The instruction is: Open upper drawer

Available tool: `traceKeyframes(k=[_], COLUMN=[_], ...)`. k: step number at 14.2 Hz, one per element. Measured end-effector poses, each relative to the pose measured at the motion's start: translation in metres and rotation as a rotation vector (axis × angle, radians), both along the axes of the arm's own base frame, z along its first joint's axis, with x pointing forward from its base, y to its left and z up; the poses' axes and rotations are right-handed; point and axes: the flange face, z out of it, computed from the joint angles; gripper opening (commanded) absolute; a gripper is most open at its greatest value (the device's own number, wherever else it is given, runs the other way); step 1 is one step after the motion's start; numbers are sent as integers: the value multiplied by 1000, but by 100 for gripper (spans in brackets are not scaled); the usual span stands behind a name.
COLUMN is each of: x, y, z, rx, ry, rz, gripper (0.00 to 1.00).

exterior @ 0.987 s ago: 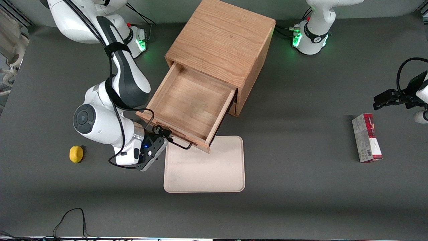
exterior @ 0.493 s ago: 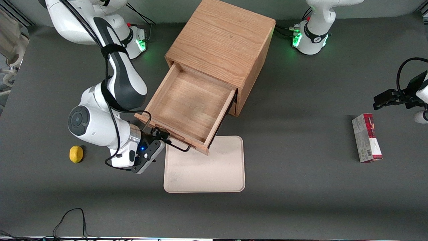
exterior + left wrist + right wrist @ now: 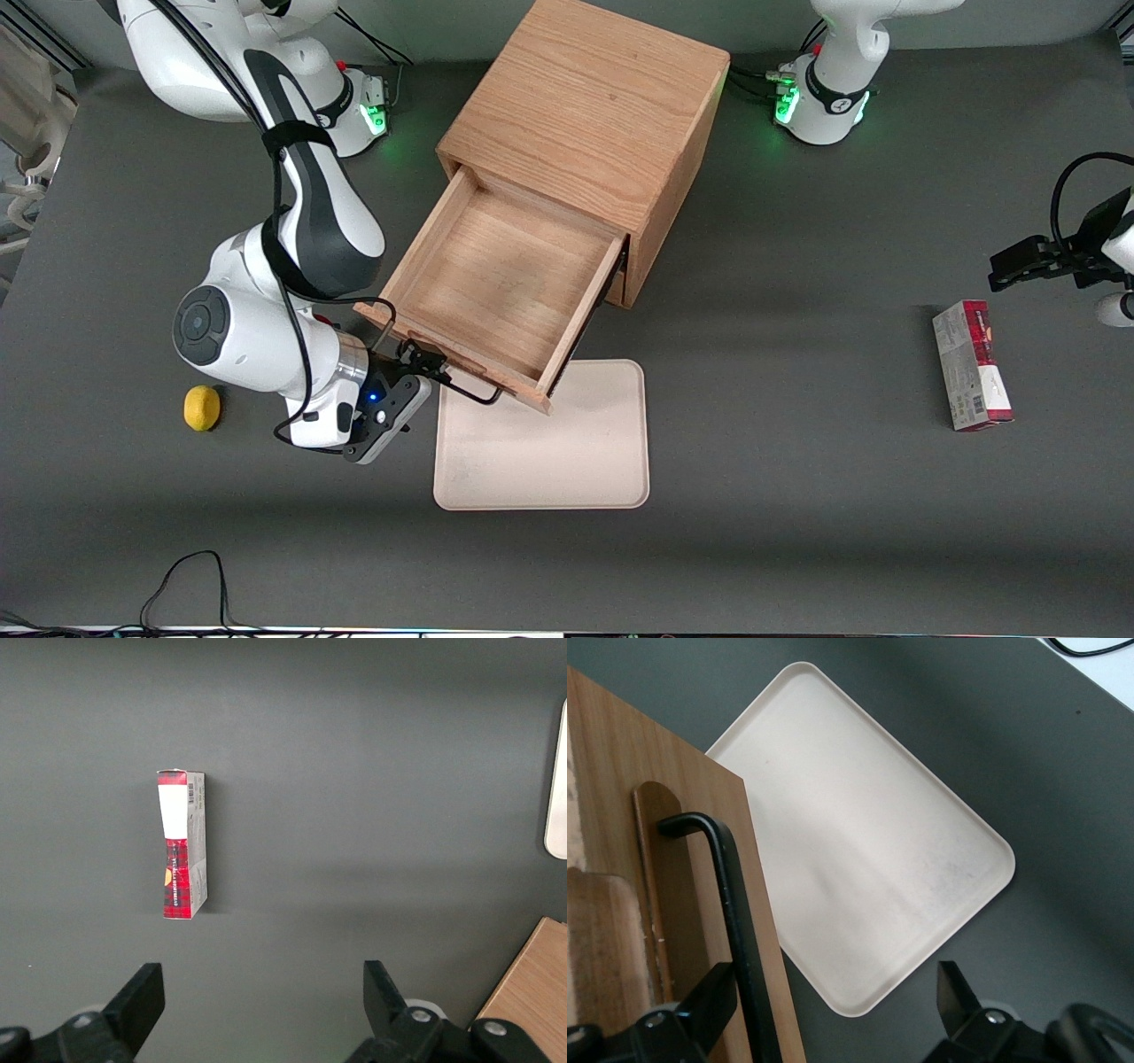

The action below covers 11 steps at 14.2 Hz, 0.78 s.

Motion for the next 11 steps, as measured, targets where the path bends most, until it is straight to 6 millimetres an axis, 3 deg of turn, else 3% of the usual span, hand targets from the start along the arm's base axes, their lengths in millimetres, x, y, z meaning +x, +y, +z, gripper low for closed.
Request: traceKeyframes(k=[11], x=[10], y=[-18], z=[50], rx=[14], ry=[4], rz=[6], gripper=[100])
